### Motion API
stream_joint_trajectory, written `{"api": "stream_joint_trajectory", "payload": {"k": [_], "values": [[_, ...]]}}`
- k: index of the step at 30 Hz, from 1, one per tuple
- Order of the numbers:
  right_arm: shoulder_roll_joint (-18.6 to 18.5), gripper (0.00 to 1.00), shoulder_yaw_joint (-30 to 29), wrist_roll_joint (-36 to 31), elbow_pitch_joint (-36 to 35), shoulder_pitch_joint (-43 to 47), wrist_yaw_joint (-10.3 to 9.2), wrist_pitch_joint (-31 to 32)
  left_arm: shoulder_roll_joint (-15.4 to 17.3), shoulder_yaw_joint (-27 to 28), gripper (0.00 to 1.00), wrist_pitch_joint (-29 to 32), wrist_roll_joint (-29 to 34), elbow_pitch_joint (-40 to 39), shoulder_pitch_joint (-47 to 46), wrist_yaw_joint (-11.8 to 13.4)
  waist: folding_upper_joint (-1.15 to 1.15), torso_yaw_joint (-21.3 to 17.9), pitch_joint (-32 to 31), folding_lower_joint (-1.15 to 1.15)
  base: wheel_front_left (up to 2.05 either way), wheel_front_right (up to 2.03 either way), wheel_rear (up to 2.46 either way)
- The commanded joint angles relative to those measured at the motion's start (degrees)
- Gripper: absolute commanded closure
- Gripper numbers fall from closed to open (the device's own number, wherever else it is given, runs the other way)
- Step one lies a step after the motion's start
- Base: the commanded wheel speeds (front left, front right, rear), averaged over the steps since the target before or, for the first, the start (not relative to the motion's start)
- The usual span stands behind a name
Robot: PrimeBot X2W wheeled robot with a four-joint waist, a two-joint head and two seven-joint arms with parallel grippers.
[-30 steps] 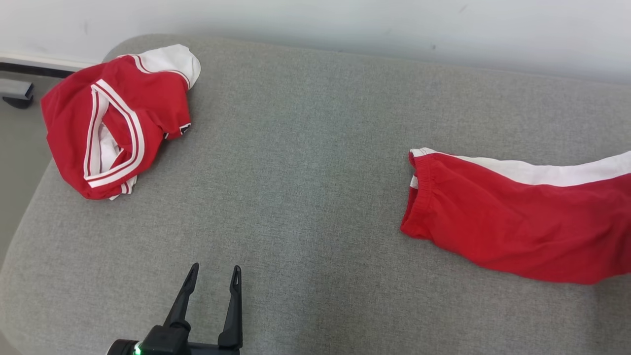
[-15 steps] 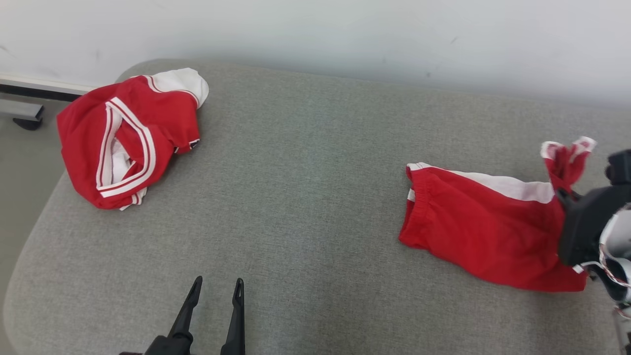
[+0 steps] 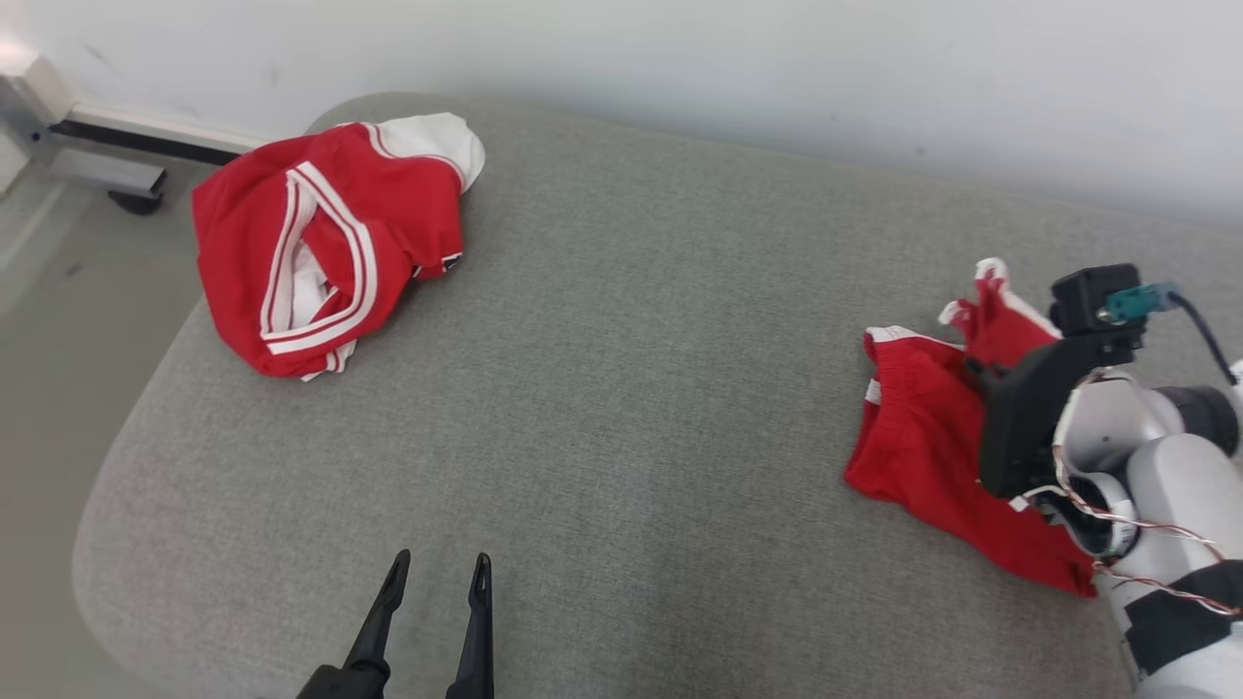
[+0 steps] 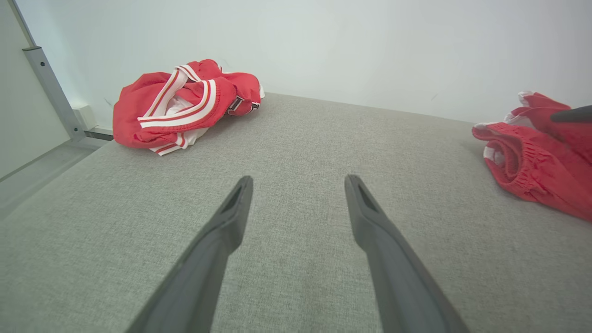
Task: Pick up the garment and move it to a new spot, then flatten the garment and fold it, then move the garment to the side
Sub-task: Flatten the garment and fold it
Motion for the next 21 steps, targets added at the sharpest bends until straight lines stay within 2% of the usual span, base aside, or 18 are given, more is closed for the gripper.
{"api": "stream_joint_trajectory", "payload": {"k": [1,16,17,21], "values": [[0.7,1.0,0.8,0.6,0.7,-0.6,-0.14,-0.5,-0.1,-0.1,0.0,-0.2,-0.7,0.0,-0.1,0.2,0.0,1.1,0.7,0.0,0.0,0.0,0.0],[3.3,1.0,7.8,4.6,7.6,-4.5,-0.13,-4.4,-0.1,-1.0,0.0,-0.2,-1.8,-0.1,-1.1,1.2,0.0,2.0,1.4,0.0,0.0,0.0,0.0],[3.7,0.02,7.8,5.3,7.9,-4.6,-0.13,-4.8,-0.1,-0.9,0.0,-0.2,-1.8,0.0,-1.2,1.2,0.0,2.0,1.3,0.0,0.0,0.0,0.0],[5.1,0.0,6.9,10.1,7.4,-4.6,-0.13,-5.9,-0.1,-0.6,0.0,-0.2,-1.8,0.3,-1.0,1.3,0.0,1.5,0.7,0.0,0.0,0.0,0.0]]}}
